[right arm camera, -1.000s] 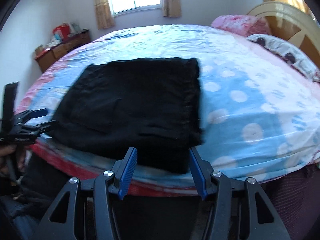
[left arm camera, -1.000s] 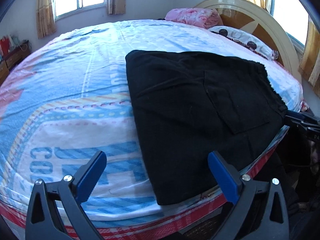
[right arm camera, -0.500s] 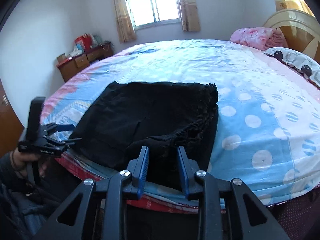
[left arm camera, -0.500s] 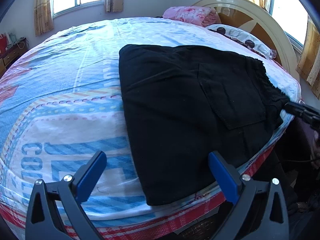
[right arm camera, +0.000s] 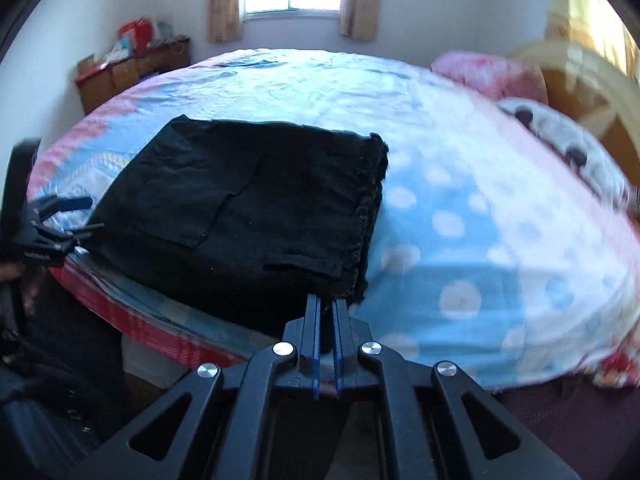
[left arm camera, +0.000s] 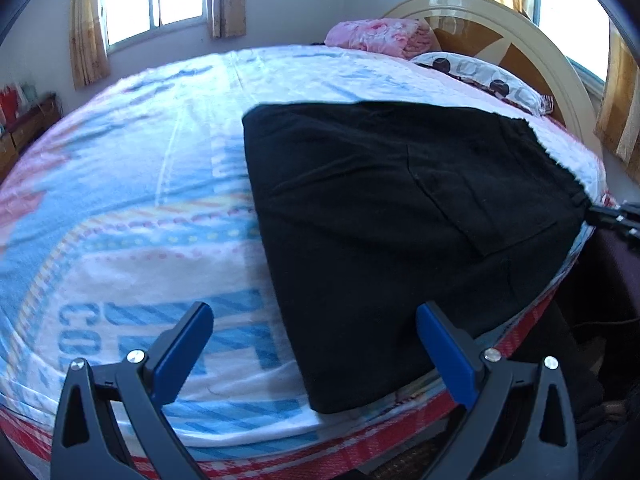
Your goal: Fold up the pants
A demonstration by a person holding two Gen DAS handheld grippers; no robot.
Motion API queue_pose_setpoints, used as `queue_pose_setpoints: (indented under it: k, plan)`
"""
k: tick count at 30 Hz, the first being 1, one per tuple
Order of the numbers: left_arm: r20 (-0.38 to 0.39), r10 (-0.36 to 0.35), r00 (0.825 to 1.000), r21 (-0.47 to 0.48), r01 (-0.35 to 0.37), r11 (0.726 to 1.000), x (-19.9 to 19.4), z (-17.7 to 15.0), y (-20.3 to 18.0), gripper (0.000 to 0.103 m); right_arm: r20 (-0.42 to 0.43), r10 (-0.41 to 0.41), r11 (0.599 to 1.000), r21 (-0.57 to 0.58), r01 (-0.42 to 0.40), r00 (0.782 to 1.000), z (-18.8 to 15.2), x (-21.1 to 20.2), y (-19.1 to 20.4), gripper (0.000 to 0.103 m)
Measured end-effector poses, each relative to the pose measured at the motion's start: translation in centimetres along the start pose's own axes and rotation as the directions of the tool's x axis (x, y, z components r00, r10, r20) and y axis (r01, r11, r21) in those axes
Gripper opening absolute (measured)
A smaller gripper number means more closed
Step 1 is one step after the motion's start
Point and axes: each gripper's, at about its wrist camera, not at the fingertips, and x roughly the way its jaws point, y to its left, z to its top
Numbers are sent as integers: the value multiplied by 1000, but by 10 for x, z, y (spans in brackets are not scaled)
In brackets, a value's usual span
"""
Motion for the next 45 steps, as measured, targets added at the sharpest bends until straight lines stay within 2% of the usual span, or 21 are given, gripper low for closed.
queue_pose_setpoints:
  k: [2, 4, 7, 11, 13, 15, 17, 19, 20, 21, 24, 26, 27, 30, 32, 34, 36, 38, 41, 43, 45]
  plan:
    - [16, -3, 1000, -1, 3, 1000, 1, 3, -2, 103, -29, -39, 999, -6, 39, 999, 1, 3, -3, 4]
    - [8, 2, 1000, 14, -2, 1000, 9, 5, -5, 103, -114, -70, 997, 17, 72, 991, -10, 31, -17, 0]
    - [-9, 0, 1000, -2, 0, 1000, 12, 5, -3, 103, -218, -71, 995, 50, 84, 973, -30, 58, -28, 0]
    - [60, 36, 998, 3, -37, 999, -7, 13, 4, 103, -130, -18, 994, 103, 32, 991, -15, 24, -38, 0]
    - [96, 47, 994, -13, -46, 999, -12, 24, 10, 103, -42, -20, 993, 114, 25, 999, 2, 1, -36, 0]
    - [102, 34, 994, -19, -32, 999, -9, 36, 14, 103, 23, 18, 994, 108, -20, 1000, 15, -9, -27, 1]
    - [117, 37, 992, -8, -36, 999, -3, 50, 11, 103, 78, 93, 993, 63, -98, 993, 34, -5, -7, 4]
    - [104, 77, 992, 33, -81, 996, 9, 62, 3, 103, 82, 157, 985, 61, -162, 984, 48, 14, 5, 18]
    - [92, 85, 992, 47, -89, 995, 14, 64, 1, 103, 84, 170, 982, 65, -175, 982, 52, 22, 9, 35]
    - [79, 88, 993, 65, -93, 994, 20, 67, -2, 103, 83, 176, 981, 66, -182, 981, 56, 31, 13, 46]
    - [19, 111, 994, 100, -112, 989, 43, 67, -2, 103, 33, 151, 984, 88, -153, 988, 63, 62, 18, 46]
    - [0, 66, 998, 82, -66, 995, 50, 64, 5, 103, -33, 103, 987, 125, -98, 994, 60, 85, 8, 46]
    - [-15, 34, 999, 59, -33, 998, 54, 64, 10, 103, -58, 117, 985, 133, -109, 991, 56, 94, 3, 46]
    - [-42, -5, 999, 21, 6, 1000, 58, 70, 13, 103, -74, 130, 986, 111, -121, 989, 62, 94, 1, 46]
    - [-36, 14, 999, 43, -13, 999, 53, 76, 9, 103, -93, 120, 990, 90, -112, 988, 65, 88, 5, 46]
    - [3, 46, 999, 62, -46, 997, 43, 87, 11, 103, -77, 124, 989, 86, -117, 989, 71, 77, 8, 46]
    - [28, 38, 999, 53, -40, 998, 35, 95, 15, 103, -31, 112, 992, 68, -109, 993, 79, 63, 13, 46]
    - [51, 60, 997, 49, -62, 997, 34, 107, 19, 103, 6, 113, 992, 50, -114, 994, 86, 58, 17, 46]
    - [43, 103, 994, 86, -106, 991, 48, 120, 21, 103, 15, 122, 992, 35, -123, 992, 101, 70, 20, 47]
    - [8, 131, 991, 107, -131, 986, 66, 125, 21, 103, 28, 105, 993, 43, -106, 994, 108, 82, 18, 47]
    - [-14, 131, 991, 113, -129, 985, 78, 125, 23, 103, 16, 117, 990, 77, -118, 993, 113, 94, 12, 47]
